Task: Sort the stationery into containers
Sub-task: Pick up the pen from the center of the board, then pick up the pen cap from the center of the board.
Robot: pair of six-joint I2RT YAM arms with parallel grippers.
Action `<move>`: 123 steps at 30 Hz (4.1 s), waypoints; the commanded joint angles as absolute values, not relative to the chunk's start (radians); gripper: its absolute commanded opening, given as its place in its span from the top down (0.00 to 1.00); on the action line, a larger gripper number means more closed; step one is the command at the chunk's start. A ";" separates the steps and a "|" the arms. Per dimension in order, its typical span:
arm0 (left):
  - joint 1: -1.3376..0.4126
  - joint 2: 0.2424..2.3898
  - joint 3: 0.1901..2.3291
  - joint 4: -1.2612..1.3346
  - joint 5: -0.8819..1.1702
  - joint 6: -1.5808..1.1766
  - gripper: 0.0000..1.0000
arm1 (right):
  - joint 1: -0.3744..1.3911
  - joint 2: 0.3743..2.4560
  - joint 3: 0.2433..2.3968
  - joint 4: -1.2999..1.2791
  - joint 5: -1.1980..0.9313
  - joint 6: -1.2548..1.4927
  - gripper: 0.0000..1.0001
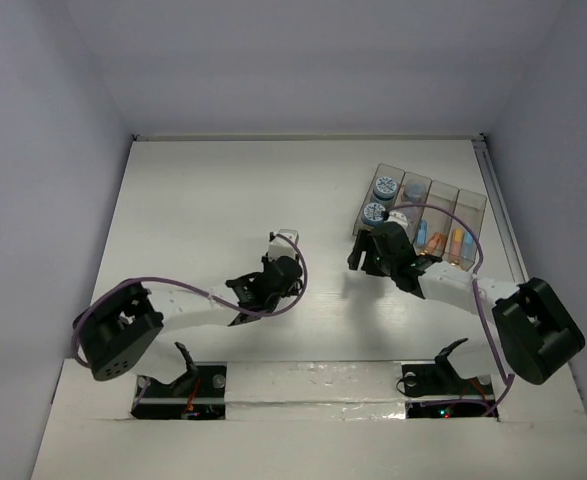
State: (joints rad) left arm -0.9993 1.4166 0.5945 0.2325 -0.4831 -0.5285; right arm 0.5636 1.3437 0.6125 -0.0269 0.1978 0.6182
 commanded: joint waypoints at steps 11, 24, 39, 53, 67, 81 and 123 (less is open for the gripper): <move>-0.997 1.141 0.405 0.452 -0.310 -0.410 1.00 | 0.561 1.555 0.698 0.156 0.506 0.830 0.30; -0.997 1.135 0.377 0.523 -0.244 -0.405 1.00 | 0.572 1.689 0.762 0.143 0.546 0.861 0.46; -0.997 1.126 0.365 0.545 -0.249 -0.396 1.00 | 0.656 1.642 0.692 0.098 0.539 0.867 0.73; -0.997 1.134 0.373 0.546 -0.261 -0.400 1.00 | 0.657 1.709 0.781 -0.077 0.379 0.673 0.48; -0.997 1.126 0.373 0.543 -0.268 -0.393 1.00 | 0.675 1.755 0.861 -0.187 0.443 0.620 0.56; -0.997 1.120 0.371 0.545 -0.268 -0.394 1.00 | 0.675 1.821 0.933 -0.293 0.437 0.520 0.60; -1.028 1.043 0.532 0.537 -0.311 -0.429 1.00 | 0.750 1.279 0.848 0.428 0.166 0.517 0.88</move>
